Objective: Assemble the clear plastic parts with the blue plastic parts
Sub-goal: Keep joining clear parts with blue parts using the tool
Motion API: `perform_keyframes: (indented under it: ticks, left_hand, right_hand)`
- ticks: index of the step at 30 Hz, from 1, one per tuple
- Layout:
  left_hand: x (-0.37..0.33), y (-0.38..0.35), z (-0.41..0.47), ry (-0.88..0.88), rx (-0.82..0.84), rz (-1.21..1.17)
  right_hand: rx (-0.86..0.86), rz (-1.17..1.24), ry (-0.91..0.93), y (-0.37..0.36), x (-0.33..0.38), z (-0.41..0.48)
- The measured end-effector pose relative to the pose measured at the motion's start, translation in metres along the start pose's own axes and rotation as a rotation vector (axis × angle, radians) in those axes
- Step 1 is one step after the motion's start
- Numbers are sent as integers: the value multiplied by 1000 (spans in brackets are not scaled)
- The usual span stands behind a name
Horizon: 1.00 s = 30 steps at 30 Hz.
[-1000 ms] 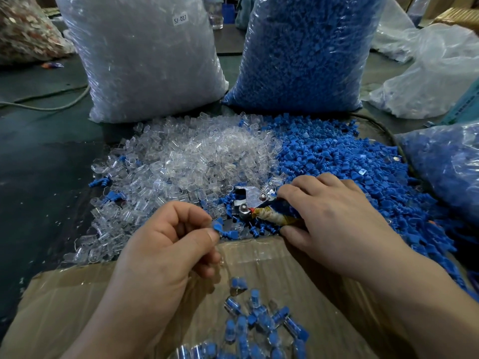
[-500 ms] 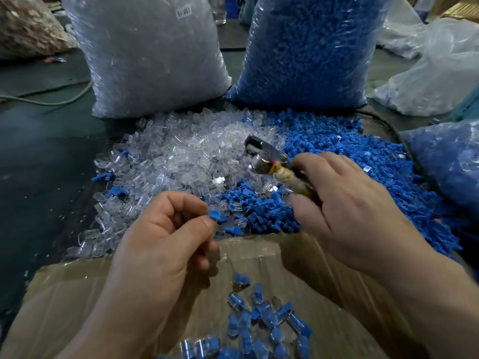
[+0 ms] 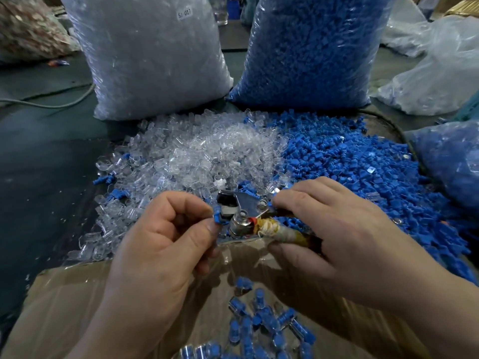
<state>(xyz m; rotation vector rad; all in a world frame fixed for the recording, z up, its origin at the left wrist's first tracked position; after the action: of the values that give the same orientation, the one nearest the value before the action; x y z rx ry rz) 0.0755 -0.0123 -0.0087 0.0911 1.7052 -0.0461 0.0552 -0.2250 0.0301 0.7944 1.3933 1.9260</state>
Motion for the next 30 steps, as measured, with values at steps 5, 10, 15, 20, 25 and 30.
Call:
perform_keyframes:
  ticks: [5, 10, 15, 20, 25, 30]
  left_hand:
    - [-2, 1, -2, -33, 5, -9]
    - [0, 0, -1, -45, 23, -9]
    - [-1, 2, -2, -18, 23, -22]
    - [-2, 6, -4, 22, -58, 37]
    - [0, 0, -3, 167, 25, 183]
    - [2, -7, -4, 213, 10, 272]
  right_hand:
    - [6, -16, 18, 1, 3, 2]
    - [3, -40, 59, -2, 3, 3]
    - [-3, -15, 28, -1, 6, 3]
    - [69, -47, -43, -4, 2, 0]
    - [209, -138, -103, -10, -6, 9]
    - [239, -143, -146, -14, -11, 19]
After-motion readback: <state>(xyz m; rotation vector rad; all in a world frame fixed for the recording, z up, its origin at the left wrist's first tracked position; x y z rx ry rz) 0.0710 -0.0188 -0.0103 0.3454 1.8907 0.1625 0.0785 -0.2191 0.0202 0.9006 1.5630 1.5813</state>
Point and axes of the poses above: each hand's wrist, its own z-axis towards the middle knuckle, its own y-axis out of the back of the hand, x = y × z, the point moved 2 cm from there along z, towards the middle knuckle, and after that the axes turned 15 degrees about y, right-handed, at the moved point
